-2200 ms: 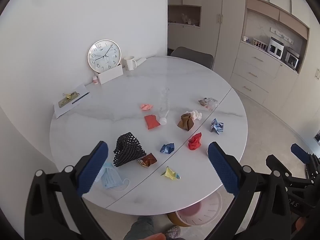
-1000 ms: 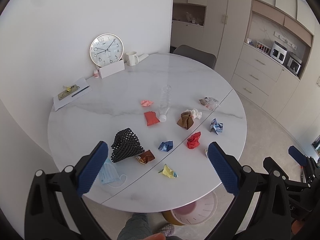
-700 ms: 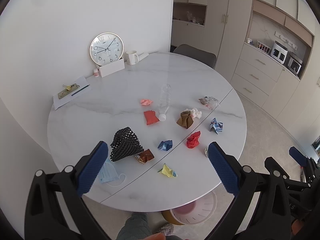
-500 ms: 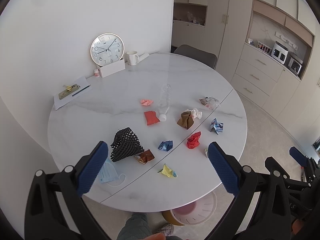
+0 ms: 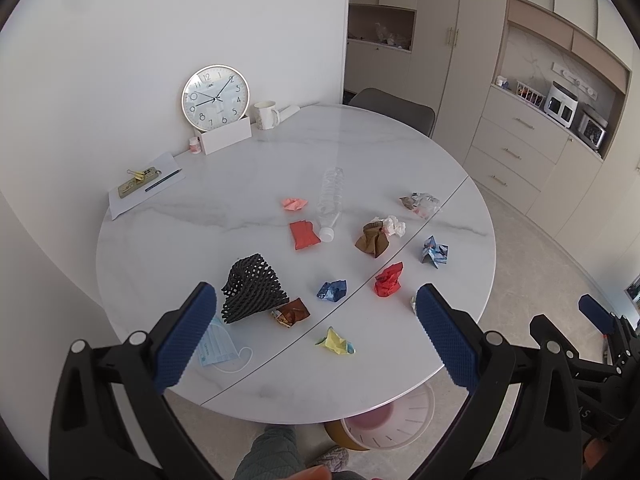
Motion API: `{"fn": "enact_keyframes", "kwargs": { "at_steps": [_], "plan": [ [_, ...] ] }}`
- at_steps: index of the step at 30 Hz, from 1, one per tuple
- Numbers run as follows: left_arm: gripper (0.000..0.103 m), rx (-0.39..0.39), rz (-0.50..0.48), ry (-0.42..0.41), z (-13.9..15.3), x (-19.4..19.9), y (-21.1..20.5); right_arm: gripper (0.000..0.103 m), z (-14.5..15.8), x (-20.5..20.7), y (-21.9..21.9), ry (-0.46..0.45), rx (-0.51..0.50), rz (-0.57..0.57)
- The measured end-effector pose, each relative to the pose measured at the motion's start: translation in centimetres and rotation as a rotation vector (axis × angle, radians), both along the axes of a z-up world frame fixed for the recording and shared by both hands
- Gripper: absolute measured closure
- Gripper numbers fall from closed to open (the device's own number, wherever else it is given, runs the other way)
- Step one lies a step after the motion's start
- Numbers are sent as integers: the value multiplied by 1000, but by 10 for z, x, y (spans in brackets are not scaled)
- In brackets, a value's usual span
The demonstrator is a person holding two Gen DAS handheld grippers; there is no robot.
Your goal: Collect trash
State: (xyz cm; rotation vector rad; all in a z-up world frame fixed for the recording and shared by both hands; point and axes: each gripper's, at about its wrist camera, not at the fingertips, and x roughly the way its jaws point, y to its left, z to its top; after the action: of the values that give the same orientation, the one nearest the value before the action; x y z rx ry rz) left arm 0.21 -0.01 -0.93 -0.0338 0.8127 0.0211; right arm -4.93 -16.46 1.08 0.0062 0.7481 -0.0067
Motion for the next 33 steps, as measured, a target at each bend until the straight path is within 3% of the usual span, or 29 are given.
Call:
{"fn": "enact_keyframes", "kwargs": {
  "at_steps": [15,23,33],
  "plan": [
    [7,12,0,-2,-3,2,2,2,-1,0,2,-18,-14,1],
    [7,38,-12,-5,-23,2,17,2,-13,0,16,-68,-28,30],
    [7,-15,0,57,-89,3,94,2,-68,25,58,98,5,124]
  ]
}}
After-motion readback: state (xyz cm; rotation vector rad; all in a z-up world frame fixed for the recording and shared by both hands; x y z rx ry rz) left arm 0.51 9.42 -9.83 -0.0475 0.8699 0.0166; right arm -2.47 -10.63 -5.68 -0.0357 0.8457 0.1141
